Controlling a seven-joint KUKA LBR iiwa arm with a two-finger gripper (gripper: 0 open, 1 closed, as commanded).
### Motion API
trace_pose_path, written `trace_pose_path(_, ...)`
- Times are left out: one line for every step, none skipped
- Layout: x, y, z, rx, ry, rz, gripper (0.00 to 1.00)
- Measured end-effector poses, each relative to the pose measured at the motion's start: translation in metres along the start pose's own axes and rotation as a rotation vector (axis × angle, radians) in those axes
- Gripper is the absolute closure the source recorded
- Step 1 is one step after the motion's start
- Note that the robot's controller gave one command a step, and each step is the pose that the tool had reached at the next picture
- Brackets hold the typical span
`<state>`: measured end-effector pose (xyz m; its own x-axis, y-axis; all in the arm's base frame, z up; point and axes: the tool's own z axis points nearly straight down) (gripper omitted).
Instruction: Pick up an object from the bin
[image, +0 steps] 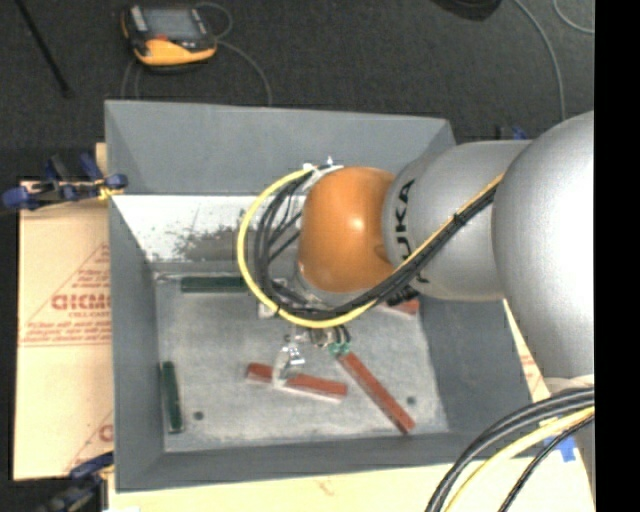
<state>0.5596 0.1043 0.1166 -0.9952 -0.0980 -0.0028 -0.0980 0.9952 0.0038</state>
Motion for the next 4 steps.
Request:
trace_pose_path(0.037,0.007,0.037,0.002,0.004,0.126,1.00)
trace_pose_path(0.037,0.007,0.037,0.002,0.004,0.126,1.00)
trace_pose_path(0.036,0.015,0.028,0.007,0.006,0.033,1.00)
trace_pose_path(0.019,0.017,-0.030,0.004,0.004,-0.158,1.00)
